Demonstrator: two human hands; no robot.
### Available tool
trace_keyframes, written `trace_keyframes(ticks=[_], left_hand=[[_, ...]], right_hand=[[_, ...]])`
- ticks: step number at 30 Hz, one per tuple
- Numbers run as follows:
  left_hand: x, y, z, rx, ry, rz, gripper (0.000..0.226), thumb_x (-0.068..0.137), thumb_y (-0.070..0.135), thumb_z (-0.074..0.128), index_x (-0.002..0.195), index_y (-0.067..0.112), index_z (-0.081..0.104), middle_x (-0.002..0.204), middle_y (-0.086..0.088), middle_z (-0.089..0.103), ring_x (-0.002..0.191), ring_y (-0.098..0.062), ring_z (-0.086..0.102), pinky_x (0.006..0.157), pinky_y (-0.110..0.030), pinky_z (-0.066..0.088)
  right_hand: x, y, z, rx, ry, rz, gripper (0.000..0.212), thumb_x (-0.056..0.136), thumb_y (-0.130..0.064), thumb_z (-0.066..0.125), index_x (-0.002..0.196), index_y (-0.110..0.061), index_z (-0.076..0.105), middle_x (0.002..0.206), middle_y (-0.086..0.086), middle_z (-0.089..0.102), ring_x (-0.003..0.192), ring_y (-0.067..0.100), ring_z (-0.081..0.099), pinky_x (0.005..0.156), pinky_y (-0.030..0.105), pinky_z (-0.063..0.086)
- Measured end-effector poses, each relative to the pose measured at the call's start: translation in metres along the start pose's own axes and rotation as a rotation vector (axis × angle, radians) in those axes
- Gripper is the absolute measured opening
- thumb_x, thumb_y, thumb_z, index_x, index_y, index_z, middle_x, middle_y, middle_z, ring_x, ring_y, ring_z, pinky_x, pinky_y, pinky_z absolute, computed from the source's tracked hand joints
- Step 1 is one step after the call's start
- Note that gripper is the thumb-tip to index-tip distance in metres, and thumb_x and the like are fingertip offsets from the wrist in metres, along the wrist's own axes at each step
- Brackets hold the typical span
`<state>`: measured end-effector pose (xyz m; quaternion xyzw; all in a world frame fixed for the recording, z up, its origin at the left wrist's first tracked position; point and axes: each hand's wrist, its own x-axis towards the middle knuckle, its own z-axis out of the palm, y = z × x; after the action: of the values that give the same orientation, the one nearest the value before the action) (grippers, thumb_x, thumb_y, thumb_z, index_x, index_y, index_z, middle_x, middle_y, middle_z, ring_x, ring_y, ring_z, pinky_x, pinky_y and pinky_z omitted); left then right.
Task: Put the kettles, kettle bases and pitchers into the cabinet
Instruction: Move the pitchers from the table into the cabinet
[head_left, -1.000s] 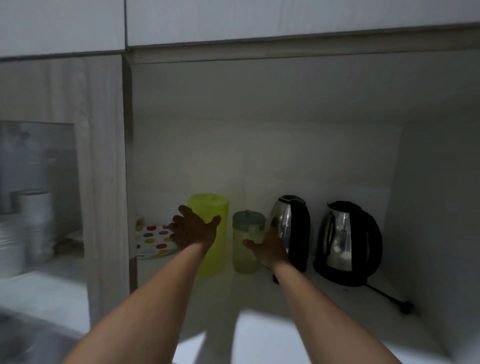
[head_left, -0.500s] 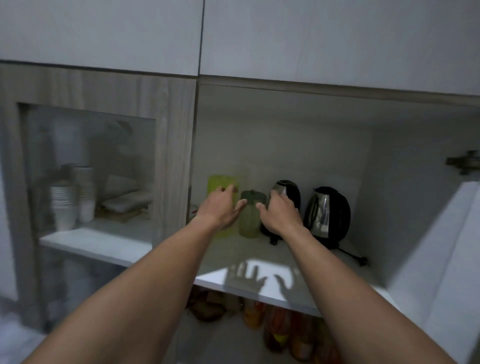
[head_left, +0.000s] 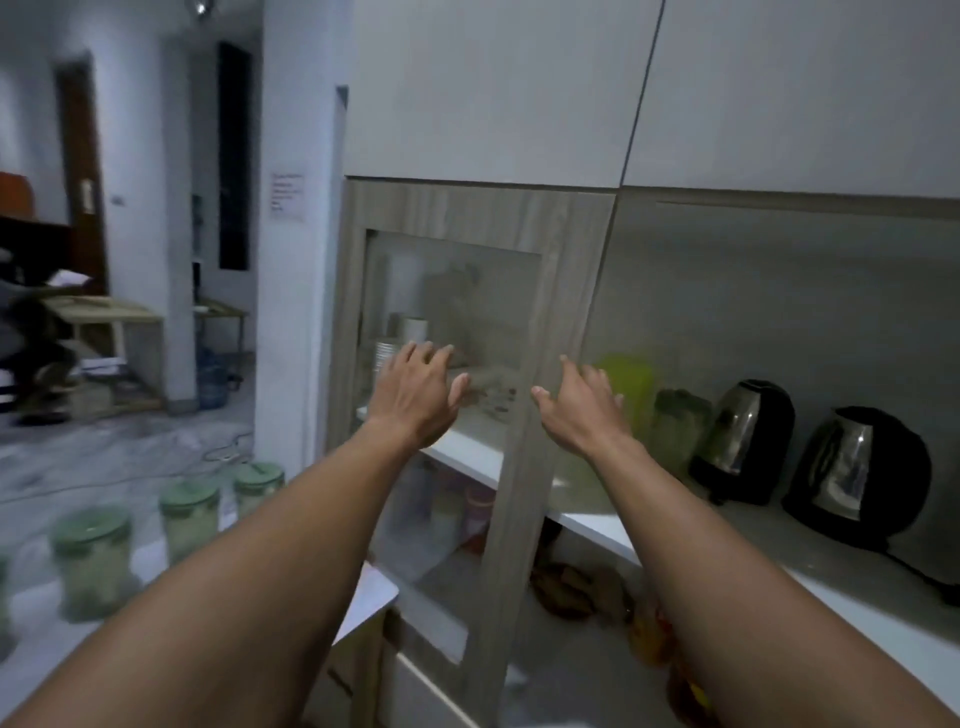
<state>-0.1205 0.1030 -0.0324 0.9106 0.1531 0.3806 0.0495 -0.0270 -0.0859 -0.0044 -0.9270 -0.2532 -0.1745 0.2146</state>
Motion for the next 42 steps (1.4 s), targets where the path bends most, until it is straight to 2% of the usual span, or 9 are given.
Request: trace_keyframes(ticks=[3, 7, 10, 13, 17, 23, 29, 36, 42], left_hand=[[-0.036, -0.042, -0.027, 0.046, -0.026, -0.112, 0.064, 0.098, 0.05, 0.037, 0.152, 0.016, 0.029, 0.149, -0.013, 0.043, 0.139, -0.034, 0.036, 0.112, -0.055, 0.032], [-0.086, -0.101, -0.067, 0.105, -0.031, -0.282, 0.068, 0.1, 0.05, 0.035, 0.156, 0.019, 0.015, 0.157, -0.014, 0.031, 0.146, -0.033, 0.026, 0.117, -0.056, 0.022], [-0.118, -0.142, -0.092, 0.163, -0.042, -0.388, 0.068, 0.1, 0.052, 0.033, 0.157, 0.02, 0.012, 0.16, -0.014, 0.026, 0.148, -0.033, 0.021, 0.119, -0.055, 0.02], [-0.144, -0.178, -0.112, 0.204, -0.047, -0.471, 0.069, 0.1, 0.054, 0.03, 0.158, 0.021, 0.011, 0.162, -0.014, 0.021, 0.15, -0.032, 0.016, 0.12, -0.054, 0.018], [-0.179, -0.229, -0.14, 0.243, 0.002, -0.58, 0.072, 0.099, 0.053, 0.034, 0.157, 0.018, 0.011, 0.16, -0.013, 0.024, 0.148, -0.032, 0.021, 0.117, -0.054, 0.024], [-0.217, -0.299, -0.157, 0.257, 0.026, -0.7, 0.072, 0.099, 0.053, 0.037, 0.156, 0.017, 0.011, 0.159, -0.012, 0.026, 0.146, -0.032, 0.023, 0.116, -0.054, 0.026], [-0.246, -0.363, -0.145, 0.265, -0.01, -0.795, 0.072, 0.099, 0.054, 0.036, 0.156, 0.017, 0.012, 0.158, -0.013, 0.027, 0.145, -0.032, 0.026, 0.115, -0.052, 0.028], [-0.276, -0.421, -0.092, 0.146, -0.061, -0.979, 0.068, 0.096, 0.053, 0.042, 0.151, 0.018, 0.024, 0.151, -0.011, 0.035, 0.136, -0.034, 0.037, 0.107, -0.048, 0.038], [-0.299, -0.472, -0.032, 0.003, -0.105, -1.197, 0.065, 0.095, 0.055, 0.046, 0.147, 0.019, 0.032, 0.15, -0.01, 0.038, 0.135, -0.032, 0.04, 0.105, -0.045, 0.04]], right_hand=[[-0.012, -0.04, 0.022, 0.044, -0.05, -0.078, 0.073, 0.098, -0.051, 0.047, 0.157, -0.015, 0.023, 0.159, 0.018, 0.031, 0.15, 0.036, 0.021, 0.117, 0.062, 0.021], [-0.034, -0.105, 0.06, 0.114, -0.141, -0.198, 0.074, 0.096, -0.051, 0.048, 0.155, -0.015, 0.024, 0.156, 0.019, 0.036, 0.147, 0.036, 0.024, 0.115, 0.06, 0.026], [-0.051, -0.154, 0.088, 0.165, -0.205, -0.292, 0.072, 0.095, -0.051, 0.048, 0.154, -0.014, 0.026, 0.152, 0.023, 0.038, 0.144, 0.038, 0.028, 0.113, 0.059, 0.031], [-0.069, -0.197, 0.107, 0.188, -0.269, -0.356, 0.075, 0.097, -0.051, 0.046, 0.157, -0.015, 0.02, 0.158, 0.021, 0.032, 0.148, 0.037, 0.023, 0.117, 0.058, 0.026], [-0.086, -0.26, 0.135, 0.227, -0.331, -0.465, 0.073, 0.099, -0.05, 0.044, 0.157, -0.016, 0.018, 0.157, 0.019, 0.032, 0.147, 0.035, 0.023, 0.115, 0.058, 0.027], [-0.104, -0.336, 0.183, 0.301, -0.404, -0.534, 0.071, 0.098, -0.049, 0.046, 0.156, -0.015, 0.021, 0.154, 0.019, 0.034, 0.144, 0.038, 0.028, 0.114, 0.057, 0.03], [-0.108, -0.389, 0.241, 0.325, -0.447, -0.549, 0.065, 0.097, -0.047, 0.048, 0.15, -0.015, 0.028, 0.147, 0.02, 0.041, 0.139, 0.038, 0.034, 0.11, 0.054, 0.035], [-0.113, -0.419, 0.336, 0.346, -0.562, -0.553, 0.07, 0.1, -0.04, 0.05, 0.157, -0.013, 0.018, 0.157, 0.016, 0.033, 0.145, 0.034, 0.031, 0.111, 0.048, 0.036], [-0.103, -0.432, 0.43, 0.372, -0.691, -0.517, 0.072, 0.099, -0.034, 0.053, 0.157, -0.01, 0.017, 0.159, 0.016, 0.03, 0.147, 0.032, 0.029, 0.113, 0.044, 0.033]])
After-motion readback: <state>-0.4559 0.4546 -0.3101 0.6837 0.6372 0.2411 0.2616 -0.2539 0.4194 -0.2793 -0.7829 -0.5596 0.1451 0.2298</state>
